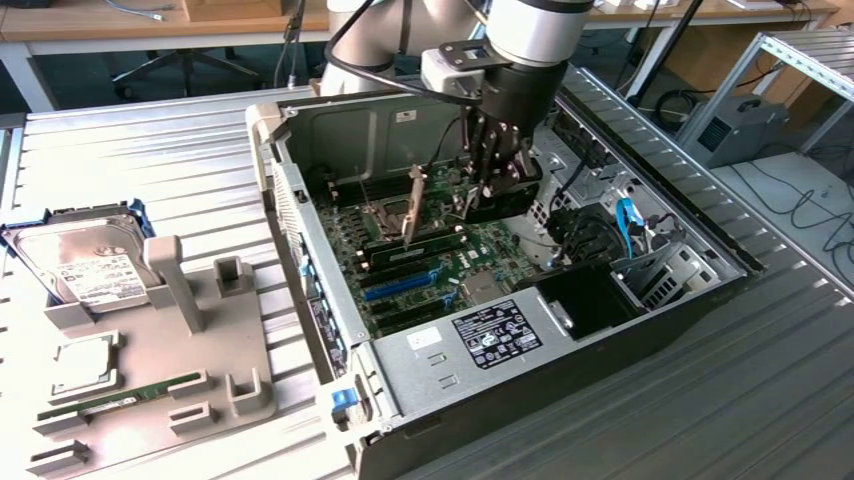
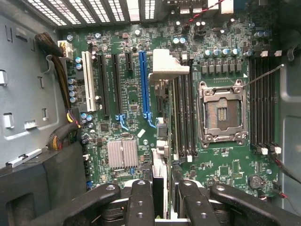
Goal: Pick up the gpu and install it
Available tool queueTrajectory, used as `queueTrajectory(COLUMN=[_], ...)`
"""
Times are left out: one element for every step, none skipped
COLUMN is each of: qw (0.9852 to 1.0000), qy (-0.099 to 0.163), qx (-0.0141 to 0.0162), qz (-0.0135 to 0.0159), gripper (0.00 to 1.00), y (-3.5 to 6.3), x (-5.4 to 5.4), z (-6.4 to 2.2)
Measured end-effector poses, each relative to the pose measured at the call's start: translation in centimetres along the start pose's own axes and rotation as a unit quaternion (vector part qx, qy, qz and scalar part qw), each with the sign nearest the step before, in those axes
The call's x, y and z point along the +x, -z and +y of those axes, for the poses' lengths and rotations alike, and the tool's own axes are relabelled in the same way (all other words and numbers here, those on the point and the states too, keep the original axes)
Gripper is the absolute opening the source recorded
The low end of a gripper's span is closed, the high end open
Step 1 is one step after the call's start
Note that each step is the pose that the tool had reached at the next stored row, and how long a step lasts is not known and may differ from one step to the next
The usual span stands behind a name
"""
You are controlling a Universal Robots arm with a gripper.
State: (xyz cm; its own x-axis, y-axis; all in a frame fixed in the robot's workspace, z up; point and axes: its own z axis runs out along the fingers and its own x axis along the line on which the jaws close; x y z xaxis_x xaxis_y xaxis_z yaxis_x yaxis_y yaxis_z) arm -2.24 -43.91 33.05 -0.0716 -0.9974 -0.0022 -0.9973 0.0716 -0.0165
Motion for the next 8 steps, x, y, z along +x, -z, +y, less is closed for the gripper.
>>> queueTrajectory(qw=[1.0, 1.0, 1.0, 1.0, 1.0, 1.0, 1.0, 1.0], qy=[0.0, 0.0, 0.0, 0.0, 0.0, 0.0, 0.0, 0.0], qx=[0.0, 0.0, 0.0, 0.0, 0.0, 0.0, 0.0, 0.0], qz=[0.0, 0.0, 0.0, 0.0, 0.0, 0.0, 0.0, 0.0], gripper=[0.26, 0.26, 0.26, 0.26, 0.26, 0.26, 0.26, 0.26], y=[-0.01, -0.01, -0.01, -0.02, -0.02, -0.03, -0.03, -0.05], x=[0.01, 0.03, 0.04, 0.05, 0.06, 0.09, 0.1, 0.15], z=[0.0, 0.0, 0.0, 0.0, 0.0, -0.01, -0.01, -0.01])
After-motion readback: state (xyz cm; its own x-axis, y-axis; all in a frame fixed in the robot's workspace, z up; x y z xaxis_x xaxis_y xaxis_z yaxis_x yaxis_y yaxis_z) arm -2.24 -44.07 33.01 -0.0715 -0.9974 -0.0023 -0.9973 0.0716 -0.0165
